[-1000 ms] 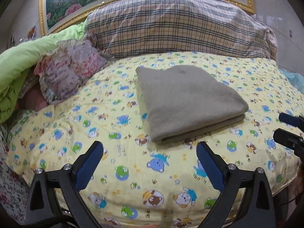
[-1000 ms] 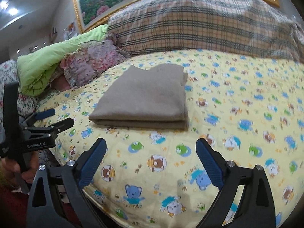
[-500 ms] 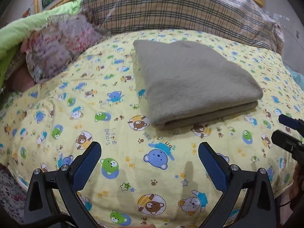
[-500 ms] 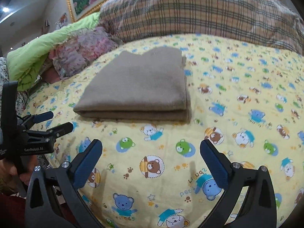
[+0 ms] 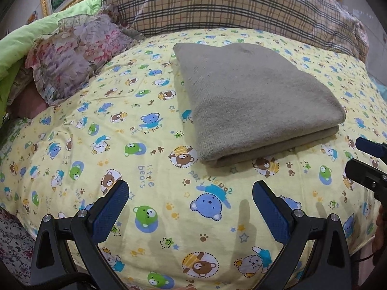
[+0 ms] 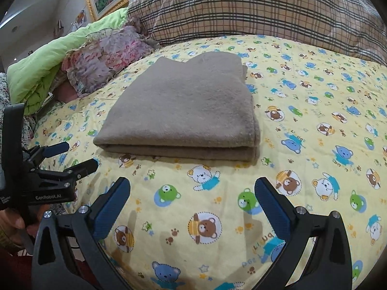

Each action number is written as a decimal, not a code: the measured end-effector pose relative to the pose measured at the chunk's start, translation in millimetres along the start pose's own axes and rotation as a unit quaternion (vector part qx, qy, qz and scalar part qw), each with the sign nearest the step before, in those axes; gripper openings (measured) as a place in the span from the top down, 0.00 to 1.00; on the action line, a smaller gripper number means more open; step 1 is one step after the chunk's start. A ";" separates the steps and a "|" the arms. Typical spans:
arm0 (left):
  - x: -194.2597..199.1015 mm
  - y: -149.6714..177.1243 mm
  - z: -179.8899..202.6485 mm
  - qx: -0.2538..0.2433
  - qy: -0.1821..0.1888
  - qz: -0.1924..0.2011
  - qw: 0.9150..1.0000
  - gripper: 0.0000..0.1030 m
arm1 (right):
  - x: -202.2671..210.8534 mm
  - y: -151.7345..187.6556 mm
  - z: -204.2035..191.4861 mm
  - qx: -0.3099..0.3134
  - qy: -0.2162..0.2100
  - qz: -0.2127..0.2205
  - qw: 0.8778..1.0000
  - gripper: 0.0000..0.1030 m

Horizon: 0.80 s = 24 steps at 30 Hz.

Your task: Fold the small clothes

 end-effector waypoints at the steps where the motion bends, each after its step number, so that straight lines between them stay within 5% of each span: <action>1: -0.1 -0.7 0.1 0.000 0.000 0.000 1.000 0.01 | -1.1 -0.8 -0.1 0.001 0.000 -0.002 1.000 0.01; 24: -2.0 -11.1 2.1 0.001 0.002 -0.005 1.000 0.01 | -13.7 -15.0 -2.7 0.002 -0.010 -0.024 1.000 0.01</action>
Point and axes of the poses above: each gripper's, at about its wrist camera, not at the fingertips, and x roughly against the way its jaws point, z to its right, y to its underside, the point moved 1 cm from there along -x, roughly the way its jaws point, and after that the axes turned 1 degree about x, right-handed, at the moved point
